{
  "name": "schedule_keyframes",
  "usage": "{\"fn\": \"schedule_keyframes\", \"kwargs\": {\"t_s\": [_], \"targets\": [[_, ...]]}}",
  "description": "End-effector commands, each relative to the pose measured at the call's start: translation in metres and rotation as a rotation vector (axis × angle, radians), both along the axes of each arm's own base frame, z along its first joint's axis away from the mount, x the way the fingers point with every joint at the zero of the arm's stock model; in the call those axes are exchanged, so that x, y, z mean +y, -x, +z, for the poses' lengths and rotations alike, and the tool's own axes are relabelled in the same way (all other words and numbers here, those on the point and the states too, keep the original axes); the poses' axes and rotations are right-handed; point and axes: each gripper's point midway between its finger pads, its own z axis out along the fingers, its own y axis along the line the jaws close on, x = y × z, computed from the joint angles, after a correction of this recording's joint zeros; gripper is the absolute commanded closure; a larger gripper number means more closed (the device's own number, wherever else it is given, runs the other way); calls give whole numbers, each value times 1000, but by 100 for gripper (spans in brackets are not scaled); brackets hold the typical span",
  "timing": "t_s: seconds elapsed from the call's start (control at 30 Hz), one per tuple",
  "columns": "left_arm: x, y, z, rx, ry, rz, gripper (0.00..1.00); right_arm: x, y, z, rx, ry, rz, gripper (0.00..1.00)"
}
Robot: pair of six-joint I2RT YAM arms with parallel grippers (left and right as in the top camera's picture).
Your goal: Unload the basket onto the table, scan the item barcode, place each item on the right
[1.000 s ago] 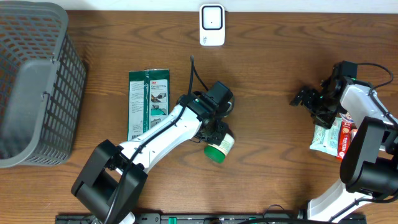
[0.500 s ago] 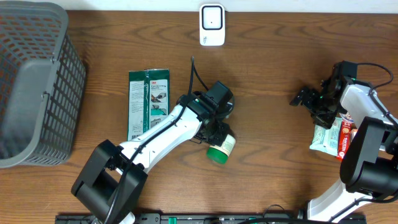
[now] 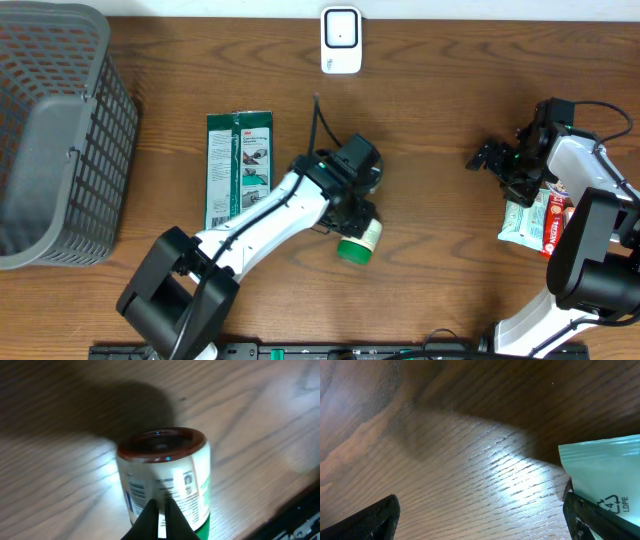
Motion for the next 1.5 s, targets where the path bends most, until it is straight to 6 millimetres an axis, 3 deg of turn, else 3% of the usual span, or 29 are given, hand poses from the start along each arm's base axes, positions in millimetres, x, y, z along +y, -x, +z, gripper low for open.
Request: {"fn": "schedule_keyframes", "kwargs": {"t_s": [0.0, 0.87, 1.2, 1.47], "targets": [[-9, 10, -5, 5, 4, -37, 93, -4, -7, 12, -38, 24, 10, 1], [-33, 23, -2, -28, 40, -107, 92, -4, -7, 12, -38, 24, 10, 1], [-51, 41, 0, -76, 59, -224, 92, -4, -7, 12, -39, 21, 10, 1], [-44, 30, -5, -152, -13, -211, 92, -4, -7, 12, -39, 21, 11, 1]]}}
